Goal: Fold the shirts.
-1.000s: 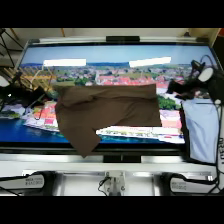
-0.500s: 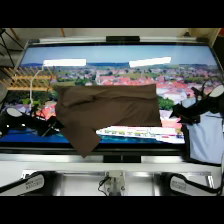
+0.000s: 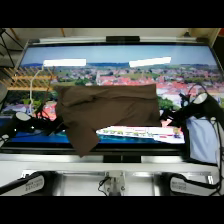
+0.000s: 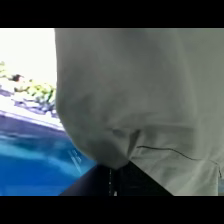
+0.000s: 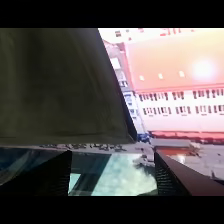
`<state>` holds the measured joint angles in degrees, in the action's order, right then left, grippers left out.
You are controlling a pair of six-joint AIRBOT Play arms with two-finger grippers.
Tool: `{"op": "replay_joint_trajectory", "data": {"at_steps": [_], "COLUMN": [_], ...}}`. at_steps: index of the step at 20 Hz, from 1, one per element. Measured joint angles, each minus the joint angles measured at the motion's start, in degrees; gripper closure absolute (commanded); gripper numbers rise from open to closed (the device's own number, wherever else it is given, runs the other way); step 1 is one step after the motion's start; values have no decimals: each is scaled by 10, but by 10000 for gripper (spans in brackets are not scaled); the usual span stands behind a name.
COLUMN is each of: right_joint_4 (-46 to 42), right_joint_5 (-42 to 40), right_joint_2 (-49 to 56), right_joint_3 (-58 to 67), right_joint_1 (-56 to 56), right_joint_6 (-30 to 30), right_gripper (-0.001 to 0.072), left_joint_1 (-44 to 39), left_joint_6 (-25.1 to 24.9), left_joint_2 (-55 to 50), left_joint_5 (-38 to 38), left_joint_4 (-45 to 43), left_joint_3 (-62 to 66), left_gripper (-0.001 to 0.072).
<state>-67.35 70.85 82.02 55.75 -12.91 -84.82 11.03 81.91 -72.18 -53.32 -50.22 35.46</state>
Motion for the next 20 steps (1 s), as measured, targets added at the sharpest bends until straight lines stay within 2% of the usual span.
{"op": "replay_joint_trajectory", "data": {"at_steps": [1,2,4,5,6,9,12,15,18,20], "right_joint_4": [5,14,28,45,57,65,70,39,-10,-48], "right_joint_5": [-15,-27,-47,-65,-80,-111,-100,-90,-106,-125], "right_joint_2": [10,21,36,44,47,43,-5,-95,-205,-283], "right_joint_3": [-4,-8,-10,-11,-12,6,71,190,333,407], "right_joint_1": [12,24,44,54,64,82,88,89,91,90], "right_joint_6": [0,0,0,0,0,3,37,79,112,123], "right_gripper": [93,184,492,548,644,644,644,644,644,645], "left_joint_1": [0,-1,-2,-2,-2,-1,4,11,22,26], "left_joint_6": [-1,-1,-2,-2,-2,-3,-17,-27,-31,-12], "left_joint_2": [1,2,4,4,4,7,37,113,205,256], "left_joint_5": [1,2,-1,-1,-2,-18,-49,-59,-34,-24], "left_joint_4": [-1,0,2,2,2,2,0,-3,-21,-56], "left_joint_3": [1,2,5,8,13,51,144,316,529,640], "left_gripper": [674,674,674,674,674,677,677,676,677,677]}}
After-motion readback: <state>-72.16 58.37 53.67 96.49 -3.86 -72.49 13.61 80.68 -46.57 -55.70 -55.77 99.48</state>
